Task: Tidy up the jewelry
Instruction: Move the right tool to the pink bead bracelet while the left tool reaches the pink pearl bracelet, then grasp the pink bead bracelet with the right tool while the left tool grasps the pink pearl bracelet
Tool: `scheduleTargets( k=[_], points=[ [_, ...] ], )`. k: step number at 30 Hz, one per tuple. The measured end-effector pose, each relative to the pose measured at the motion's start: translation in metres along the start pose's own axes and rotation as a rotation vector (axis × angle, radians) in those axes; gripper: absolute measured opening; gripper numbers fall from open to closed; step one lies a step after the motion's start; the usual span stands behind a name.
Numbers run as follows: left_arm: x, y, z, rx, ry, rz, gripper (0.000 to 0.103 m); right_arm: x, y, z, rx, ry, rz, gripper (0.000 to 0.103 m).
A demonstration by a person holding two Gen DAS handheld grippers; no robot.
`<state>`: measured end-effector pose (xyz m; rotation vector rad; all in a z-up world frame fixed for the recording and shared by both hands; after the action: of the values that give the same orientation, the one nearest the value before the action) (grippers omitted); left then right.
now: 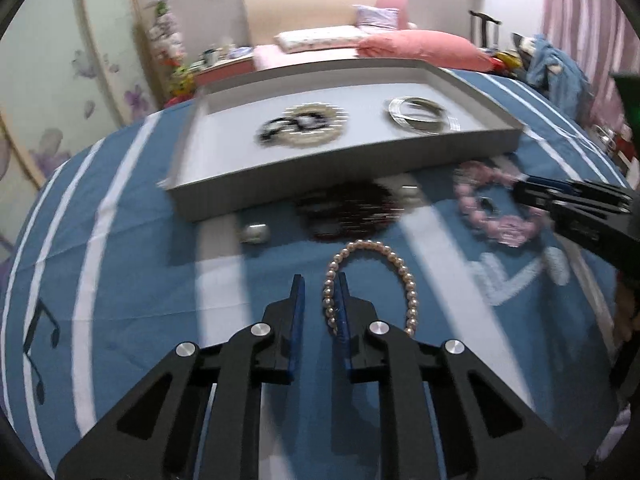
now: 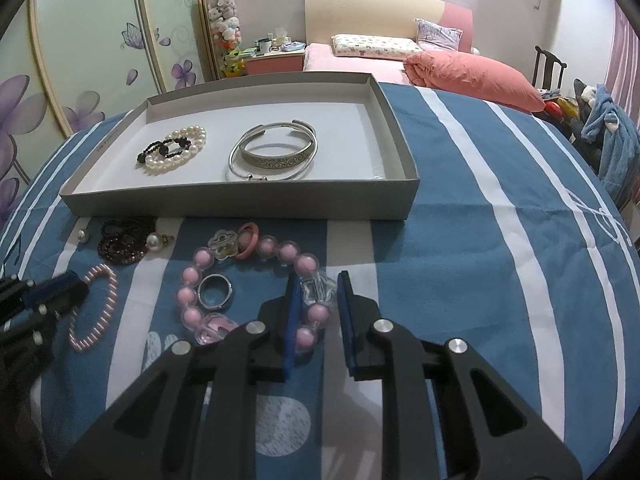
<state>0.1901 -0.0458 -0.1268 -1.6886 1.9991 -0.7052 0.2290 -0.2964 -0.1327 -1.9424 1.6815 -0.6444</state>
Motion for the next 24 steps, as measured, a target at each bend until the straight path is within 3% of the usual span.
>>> scheduleTargets(
  k=[4, 24],
  points=[
    [-0.017, 0.002, -0.004, 0.004, -0.001, -0.028, 0.016, 0.0, -0.001, 0.0, -0.001, 0.003, -0.003, 0.02],
    [-0.009, 0.007, -0.008, 0.01, 0.008, 0.009, 0.016, 0.0, -0.001, 0.001, -0.003, 0.012, -0.012, 0.02]
  ],
)
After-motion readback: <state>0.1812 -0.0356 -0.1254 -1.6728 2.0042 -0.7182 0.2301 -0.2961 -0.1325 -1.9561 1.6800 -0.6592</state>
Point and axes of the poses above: each gripper's, at about its wrist camera, not at the fingertips, and z roughly the way its jaws point, x to its right, y to its underside, the point moved 6 cm from there along z, roughly the way its jaws point, and after that the axes turned 6 degrees about -z, right-handed, at the moved point
